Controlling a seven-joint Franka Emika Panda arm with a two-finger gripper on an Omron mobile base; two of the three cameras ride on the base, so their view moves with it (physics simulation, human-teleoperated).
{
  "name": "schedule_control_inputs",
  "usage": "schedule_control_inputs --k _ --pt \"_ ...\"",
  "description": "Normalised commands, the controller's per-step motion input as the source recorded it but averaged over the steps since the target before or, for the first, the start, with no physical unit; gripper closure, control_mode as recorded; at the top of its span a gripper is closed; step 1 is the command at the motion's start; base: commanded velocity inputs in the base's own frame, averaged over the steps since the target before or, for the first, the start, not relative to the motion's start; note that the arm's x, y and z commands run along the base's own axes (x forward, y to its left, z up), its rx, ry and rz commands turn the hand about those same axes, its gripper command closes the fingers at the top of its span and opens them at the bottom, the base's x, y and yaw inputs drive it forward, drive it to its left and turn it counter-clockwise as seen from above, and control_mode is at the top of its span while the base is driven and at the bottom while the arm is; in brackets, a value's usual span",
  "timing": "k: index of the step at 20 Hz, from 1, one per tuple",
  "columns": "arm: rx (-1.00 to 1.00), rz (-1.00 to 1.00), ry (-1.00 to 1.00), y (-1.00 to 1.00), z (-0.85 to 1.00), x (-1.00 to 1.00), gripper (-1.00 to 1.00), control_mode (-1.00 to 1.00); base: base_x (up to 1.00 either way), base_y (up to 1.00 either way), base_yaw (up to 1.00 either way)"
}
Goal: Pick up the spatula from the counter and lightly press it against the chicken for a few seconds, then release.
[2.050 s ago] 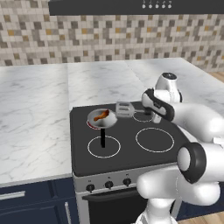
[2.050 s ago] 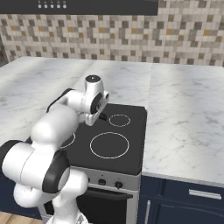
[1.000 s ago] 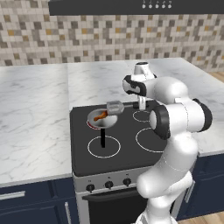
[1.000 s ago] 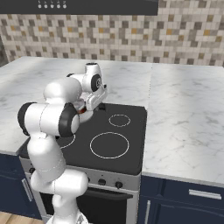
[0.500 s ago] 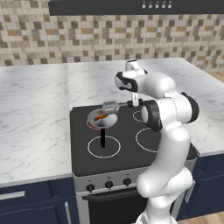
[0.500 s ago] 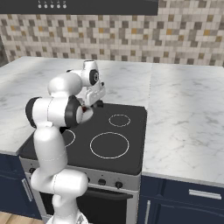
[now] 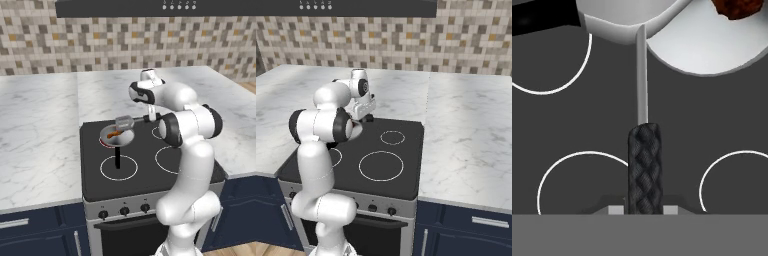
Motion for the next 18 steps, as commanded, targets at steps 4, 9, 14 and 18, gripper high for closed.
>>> schedule_control_inputs --k 4,9,14,18 --pt "0.0 0.0 0.0 0.02 -0.18 0.0 1.0 -1.0 0.0 0.0 0.0" --pt "0.0 0.0 0.0 0.03 -0.08 0.0 1.0 -1.0 0.0 0.0 0.0" --pt "0.0 0.0 0.0 0.0 -0.04 0.0 1.0 -1.0 0.0 0.0 0.0" --pt "0.0 -0.01 0.0 0.0 -0.12 0.0 1.0 -1.0 0.0 0.0 0.0"
